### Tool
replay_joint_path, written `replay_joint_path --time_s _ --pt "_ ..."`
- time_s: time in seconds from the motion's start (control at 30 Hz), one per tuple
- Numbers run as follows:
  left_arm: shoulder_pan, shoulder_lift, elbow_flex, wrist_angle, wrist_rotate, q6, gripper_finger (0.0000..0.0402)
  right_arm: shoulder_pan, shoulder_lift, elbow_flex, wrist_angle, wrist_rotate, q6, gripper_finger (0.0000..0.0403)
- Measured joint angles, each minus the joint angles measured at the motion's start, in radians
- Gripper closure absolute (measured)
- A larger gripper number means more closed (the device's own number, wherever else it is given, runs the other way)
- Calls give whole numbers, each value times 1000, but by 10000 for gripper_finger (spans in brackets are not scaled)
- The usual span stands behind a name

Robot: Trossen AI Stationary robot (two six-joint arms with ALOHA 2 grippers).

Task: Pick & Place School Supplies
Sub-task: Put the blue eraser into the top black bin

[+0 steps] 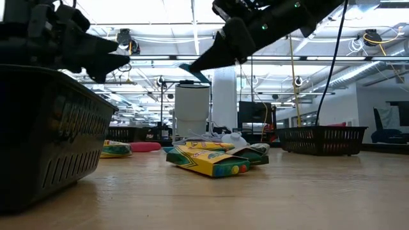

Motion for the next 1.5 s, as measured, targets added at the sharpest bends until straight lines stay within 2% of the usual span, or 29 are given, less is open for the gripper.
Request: replay_joint_path --time_s 0.27,0.5,1.13,1.5 --pt "-23 332 188 55 10 66 172 0 0 0 89 -7 -34 363" --pt "10 449 291 54 65 89 172 4 14 0 124 -53 -31 363" --pt "40 466 314 97 90 96 172 10 33 -1 156 -79 -17 363" --pt "40 466 354 20 89 93 172 10 33 -1 156 -80 -17 363"
